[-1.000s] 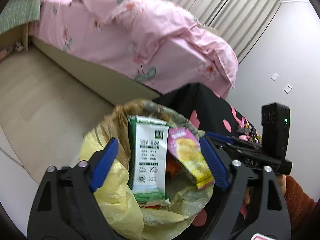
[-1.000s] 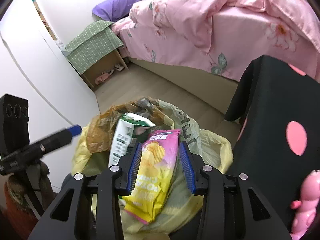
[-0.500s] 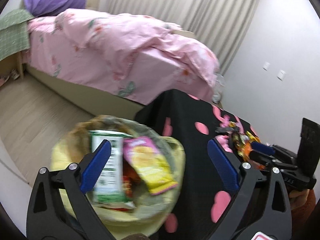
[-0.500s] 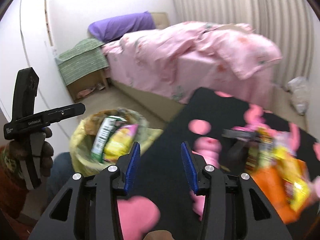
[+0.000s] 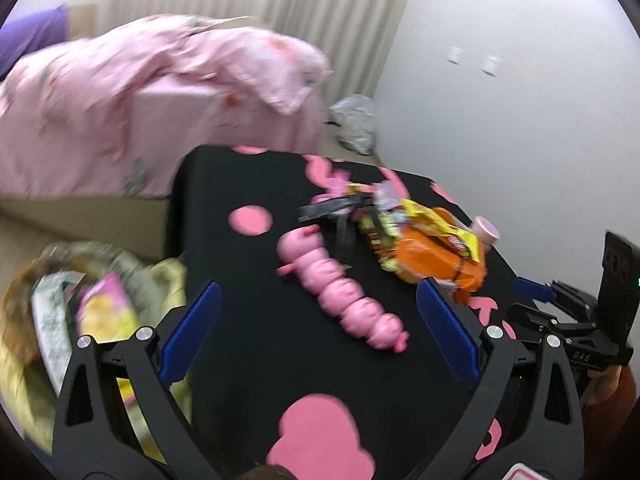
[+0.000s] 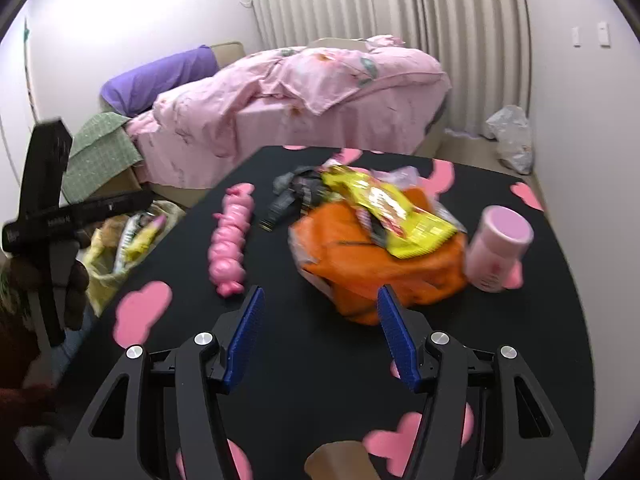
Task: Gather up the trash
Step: 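Move both open tools back over the table toward the snack pile, then grasp the yellow wafer wrapper with the right tool while the left tool grasps a black strap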
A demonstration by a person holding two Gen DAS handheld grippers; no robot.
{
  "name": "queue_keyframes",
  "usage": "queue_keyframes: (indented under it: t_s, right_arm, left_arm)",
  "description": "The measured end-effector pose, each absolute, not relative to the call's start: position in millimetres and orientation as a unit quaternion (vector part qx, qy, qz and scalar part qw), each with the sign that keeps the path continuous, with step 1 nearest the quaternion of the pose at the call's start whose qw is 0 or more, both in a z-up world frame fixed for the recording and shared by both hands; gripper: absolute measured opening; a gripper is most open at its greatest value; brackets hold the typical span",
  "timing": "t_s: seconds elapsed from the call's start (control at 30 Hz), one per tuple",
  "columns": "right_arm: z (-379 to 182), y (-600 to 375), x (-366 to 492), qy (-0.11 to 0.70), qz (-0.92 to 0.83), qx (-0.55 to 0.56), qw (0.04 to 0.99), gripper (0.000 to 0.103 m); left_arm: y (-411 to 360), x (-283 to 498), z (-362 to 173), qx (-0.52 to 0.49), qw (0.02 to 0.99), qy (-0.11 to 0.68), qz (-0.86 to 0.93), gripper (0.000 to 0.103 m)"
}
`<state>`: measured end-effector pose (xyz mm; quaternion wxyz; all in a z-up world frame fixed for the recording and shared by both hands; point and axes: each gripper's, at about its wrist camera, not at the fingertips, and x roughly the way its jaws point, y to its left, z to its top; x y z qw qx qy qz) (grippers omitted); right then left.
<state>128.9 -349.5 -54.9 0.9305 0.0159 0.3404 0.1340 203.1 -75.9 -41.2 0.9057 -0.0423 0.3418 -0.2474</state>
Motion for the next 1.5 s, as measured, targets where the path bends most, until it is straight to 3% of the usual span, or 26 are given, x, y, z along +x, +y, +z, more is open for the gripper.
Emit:
queue_keyframes:
  t_s: [0.13, 0.27, 0.37, 0.43, 0.7, 0.77, 0.8, 1.07, 1.3, 1.43, 1.5]
  right_arm:
    - [-64, -359, 123, 0.344, 0.138, -0.001, 0.929, 0.056]
    - [-78, -368, 120, 0.363, 0.130, -0.008, 0.923, 0.056]
    - [-87, -377, 121, 0.375, 0.122, -0.004, 0.919, 0.054]
    - [-89, -383, 119, 0.374, 0.113, 0.001, 0.921, 0.054]
    - [-91, -404, 124, 0.374, 0.045, -0.002, 0.926, 0.054]
    - [-90, -407, 124, 0.371, 0.036, -0.006, 0.928, 0.054]
    - [-89, -409, 125, 0.369, 0.034, -0.006, 0.929, 0.054]
    - [-68, -404, 144, 0.340, 0.060, -0.002, 0.938, 0.054]
    - [-46, -389, 191, 0.324, 0.119, 0.000, 0.939, 0.054]
    - [-55, -384, 237, 0.356, 0.139, 0.002, 0.924, 0.054]
    - [-69, -385, 258, 0.379, 0.149, 0.018, 0.913, 0.054]
  left_arm:
    - [-117, 224, -49, -0.006, 0.872, 0.371, -0.320, 0.094]
    - [-147, 248, -39, 0.043, 0.879, 0.340, -0.331, 0.093]
    - [-161, 284, -37, 0.052, 0.870, 0.348, -0.344, 0.080]
    - [-172, 313, -44, 0.063, 0.860, 0.363, -0.354, 0.079]
    - [-206, 356, -83, 0.125, 0.805, 0.446, -0.371, 0.046]
    - [-194, 354, -74, 0.085, 0.814, 0.441, -0.368, 0.018]
    - [-189, 352, -69, 0.072, 0.819, 0.438, -0.364, 0.016]
    - [-149, 294, -29, -0.012, 0.839, 0.409, -0.358, 0.013]
    - [-144, 281, -35, 0.014, 0.846, 0.403, -0.349, 0.015]
    - [-135, 283, -46, -0.013, 0.845, 0.399, -0.356, 0.041]
    - [-131, 282, -50, -0.020, 0.844, 0.396, -0.360, 0.046]
